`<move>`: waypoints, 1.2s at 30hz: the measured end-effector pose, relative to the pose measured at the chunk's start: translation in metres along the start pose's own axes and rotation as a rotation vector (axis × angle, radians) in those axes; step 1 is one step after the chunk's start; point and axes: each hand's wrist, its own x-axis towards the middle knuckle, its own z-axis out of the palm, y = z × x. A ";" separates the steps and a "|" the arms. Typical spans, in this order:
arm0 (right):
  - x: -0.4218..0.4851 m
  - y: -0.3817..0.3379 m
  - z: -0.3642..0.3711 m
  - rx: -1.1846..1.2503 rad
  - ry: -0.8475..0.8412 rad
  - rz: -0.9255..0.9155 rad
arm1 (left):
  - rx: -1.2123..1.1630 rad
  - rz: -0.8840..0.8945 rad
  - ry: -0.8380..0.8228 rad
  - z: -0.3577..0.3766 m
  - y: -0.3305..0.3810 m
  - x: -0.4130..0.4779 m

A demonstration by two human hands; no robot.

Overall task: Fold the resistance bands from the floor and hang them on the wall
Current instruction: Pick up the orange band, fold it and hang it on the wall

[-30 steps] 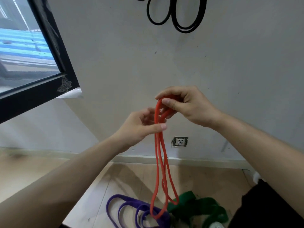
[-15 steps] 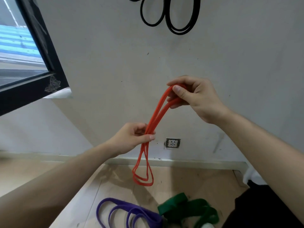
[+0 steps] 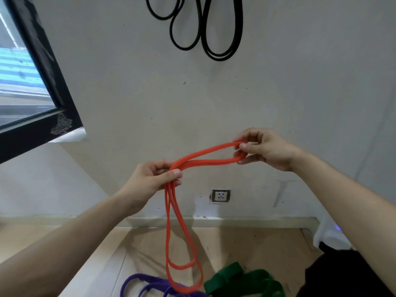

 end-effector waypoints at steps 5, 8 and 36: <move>0.000 0.011 0.008 -0.398 -0.213 0.066 | 0.082 0.055 0.003 -0.002 0.007 -0.002; -0.001 0.002 0.031 -0.580 -0.235 0.015 | 0.180 0.097 -0.048 0.002 0.011 -0.003; -0.017 -0.028 0.101 -0.285 -0.208 -0.221 | 0.511 0.230 -0.169 0.002 0.007 -0.006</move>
